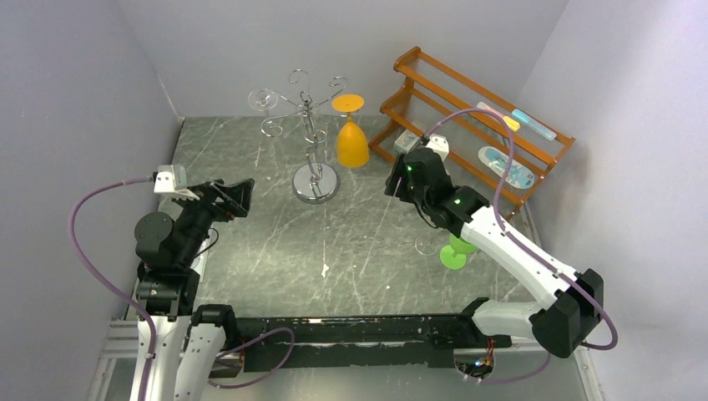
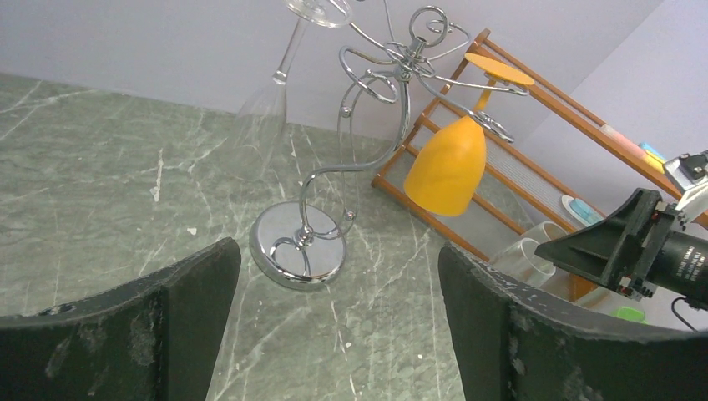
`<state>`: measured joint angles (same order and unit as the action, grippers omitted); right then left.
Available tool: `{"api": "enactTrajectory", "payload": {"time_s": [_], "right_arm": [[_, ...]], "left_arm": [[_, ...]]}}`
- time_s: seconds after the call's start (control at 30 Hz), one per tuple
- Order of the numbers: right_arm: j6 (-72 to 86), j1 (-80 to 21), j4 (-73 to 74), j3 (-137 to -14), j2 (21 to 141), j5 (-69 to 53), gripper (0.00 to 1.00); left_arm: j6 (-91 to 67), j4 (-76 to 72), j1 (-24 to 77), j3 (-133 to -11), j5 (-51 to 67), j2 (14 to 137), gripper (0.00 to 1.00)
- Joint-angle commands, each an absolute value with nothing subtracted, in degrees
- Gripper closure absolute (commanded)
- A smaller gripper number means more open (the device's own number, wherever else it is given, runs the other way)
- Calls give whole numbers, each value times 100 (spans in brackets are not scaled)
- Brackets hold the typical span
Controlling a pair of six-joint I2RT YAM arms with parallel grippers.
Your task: Place the wine glass upside down on the wine glass rack
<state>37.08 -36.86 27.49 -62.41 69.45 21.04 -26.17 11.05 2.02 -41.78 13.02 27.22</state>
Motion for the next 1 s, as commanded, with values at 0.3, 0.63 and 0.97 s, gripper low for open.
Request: {"api": "enactTrajectory", "payload": {"time_s": [0.3, 0.63, 0.97], "right_arm": [[3289, -3700, 2567, -6350, 7812, 2424, 59], [3089, -3700, 2515, -6438, 7946, 2096, 94], [3087, -3762, 1711, -6183, 7307, 964, 100]], "left_arm": [[-2684, 1242, 198, -4274, 1144, 2774, 11], [-2694, 1340, 194, -4315, 1060, 2690, 11], [-4570, 2821, 195, -4445, -491, 2553, 6]]}}
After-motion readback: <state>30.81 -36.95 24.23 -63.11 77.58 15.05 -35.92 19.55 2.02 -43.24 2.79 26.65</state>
